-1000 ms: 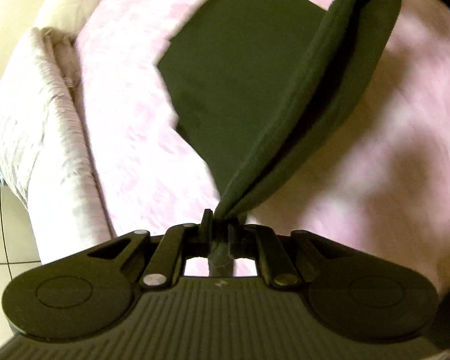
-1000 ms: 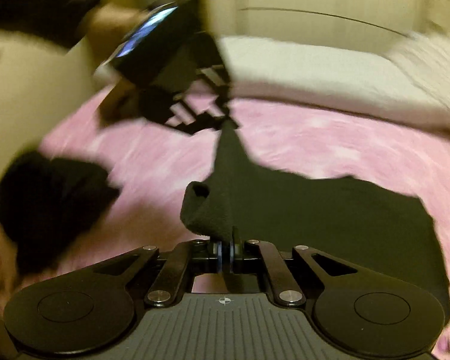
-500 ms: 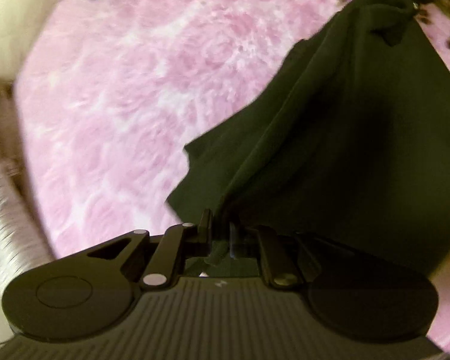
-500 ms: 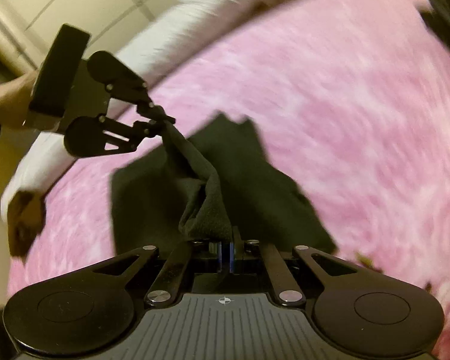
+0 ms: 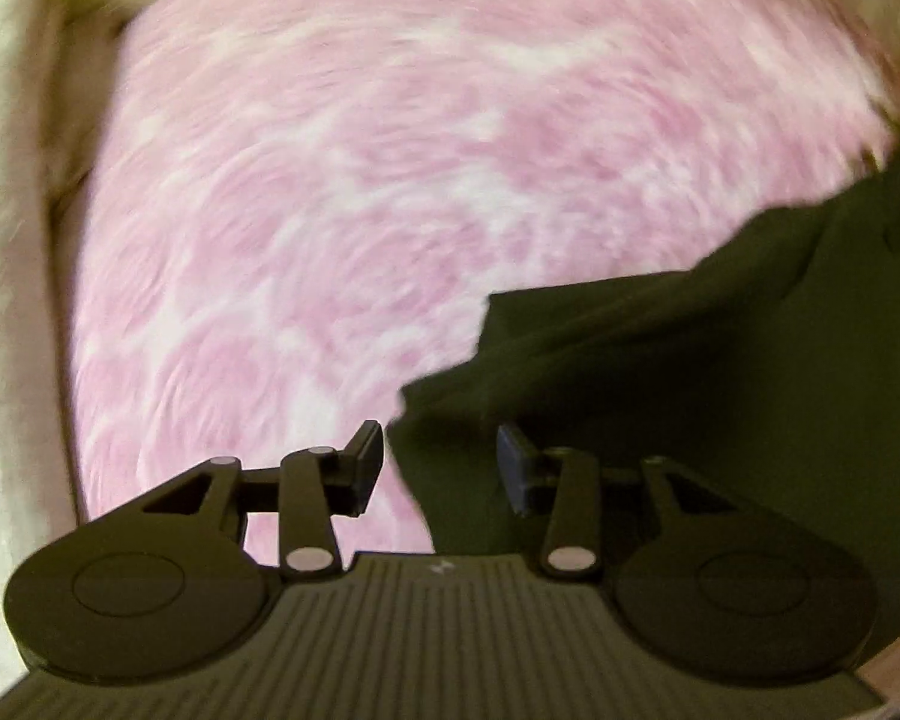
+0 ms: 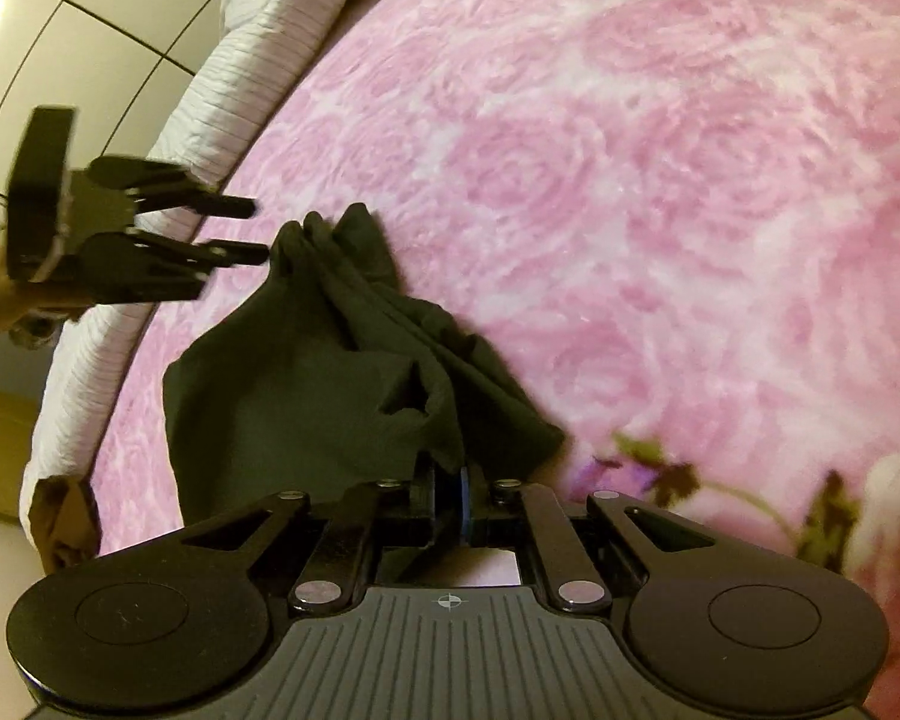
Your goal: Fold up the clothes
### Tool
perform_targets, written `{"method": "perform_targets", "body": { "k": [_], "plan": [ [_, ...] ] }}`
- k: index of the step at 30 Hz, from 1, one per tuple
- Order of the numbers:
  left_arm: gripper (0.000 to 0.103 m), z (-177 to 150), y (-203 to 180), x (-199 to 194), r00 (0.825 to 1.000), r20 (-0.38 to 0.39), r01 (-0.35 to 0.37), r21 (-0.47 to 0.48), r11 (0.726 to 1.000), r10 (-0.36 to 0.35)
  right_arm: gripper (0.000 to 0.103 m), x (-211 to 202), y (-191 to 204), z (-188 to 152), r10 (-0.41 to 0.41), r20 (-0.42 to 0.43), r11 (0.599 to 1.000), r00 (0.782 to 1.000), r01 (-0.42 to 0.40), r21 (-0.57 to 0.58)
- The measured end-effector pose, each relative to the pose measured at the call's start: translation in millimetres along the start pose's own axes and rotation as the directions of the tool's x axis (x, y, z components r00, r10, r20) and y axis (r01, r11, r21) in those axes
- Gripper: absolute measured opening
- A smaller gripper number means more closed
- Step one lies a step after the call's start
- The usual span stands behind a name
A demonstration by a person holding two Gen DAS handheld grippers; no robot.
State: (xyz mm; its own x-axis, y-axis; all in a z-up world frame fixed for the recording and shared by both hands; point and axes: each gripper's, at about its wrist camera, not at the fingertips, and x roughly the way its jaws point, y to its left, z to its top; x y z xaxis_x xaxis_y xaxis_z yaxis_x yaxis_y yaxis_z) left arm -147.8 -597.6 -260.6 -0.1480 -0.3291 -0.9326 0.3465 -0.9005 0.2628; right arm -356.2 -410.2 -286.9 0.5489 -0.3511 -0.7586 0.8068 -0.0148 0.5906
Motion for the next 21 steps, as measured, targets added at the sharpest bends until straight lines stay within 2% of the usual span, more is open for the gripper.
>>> {"method": "perform_targets", "body": {
  "k": [2,5,10,11,12,13,15,18,21],
  "plan": [
    [0.037,-16,4,-9,1.0,-0.002,0.007,-0.095,0.995,-0.007,0.012,0,2,0,-0.006,0.003,1.0,1.0,0.006,0.005],
    [0.037,-34,7,-5,0.999,-0.01,0.031,-0.222,0.975,-0.034,0.022,6,4,2,-0.014,0.009,1.0,1.0,0.014,0.016],
    [0.037,-42,12,23,0.997,-0.002,0.077,-0.354,0.932,-0.083,0.023,15,8,5,-0.036,0.018,0.999,0.999,0.035,0.015],
    [0.037,-43,13,31,0.996,-0.002,0.082,-0.38,0.921,-0.09,0.021,17,10,6,-0.048,0.02,0.999,0.999,0.048,0.004],
    [0.036,-43,15,38,0.996,-0.005,0.084,-0.402,0.912,-0.095,0.009,18,10,6,-0.061,0.017,0.998,0.998,0.061,-0.004],
    [0.037,-43,17,45,0.995,-0.008,0.086,-0.419,0.904,-0.098,0.004,20,11,7,-0.076,0.009,0.997,0.997,0.076,-0.011],
    [0.036,-41,16,47,0.997,-0.011,0.071,-0.412,0.909,-0.083,0.002,17,13,10,-0.083,0.011,0.996,0.996,0.083,-0.013],
    [0.034,-32,6,40,0.998,0.024,0.059,-0.325,0.944,-0.054,0.002,-6,24,10,-0.067,0.064,0.997,0.996,0.07,-0.041],
    [0.037,-31,5,50,0.997,0.012,0.071,-0.327,0.942,-0.071,0.002,0,19,1,-0.092,0.047,0.995,0.995,0.094,-0.034]
  ]
}}
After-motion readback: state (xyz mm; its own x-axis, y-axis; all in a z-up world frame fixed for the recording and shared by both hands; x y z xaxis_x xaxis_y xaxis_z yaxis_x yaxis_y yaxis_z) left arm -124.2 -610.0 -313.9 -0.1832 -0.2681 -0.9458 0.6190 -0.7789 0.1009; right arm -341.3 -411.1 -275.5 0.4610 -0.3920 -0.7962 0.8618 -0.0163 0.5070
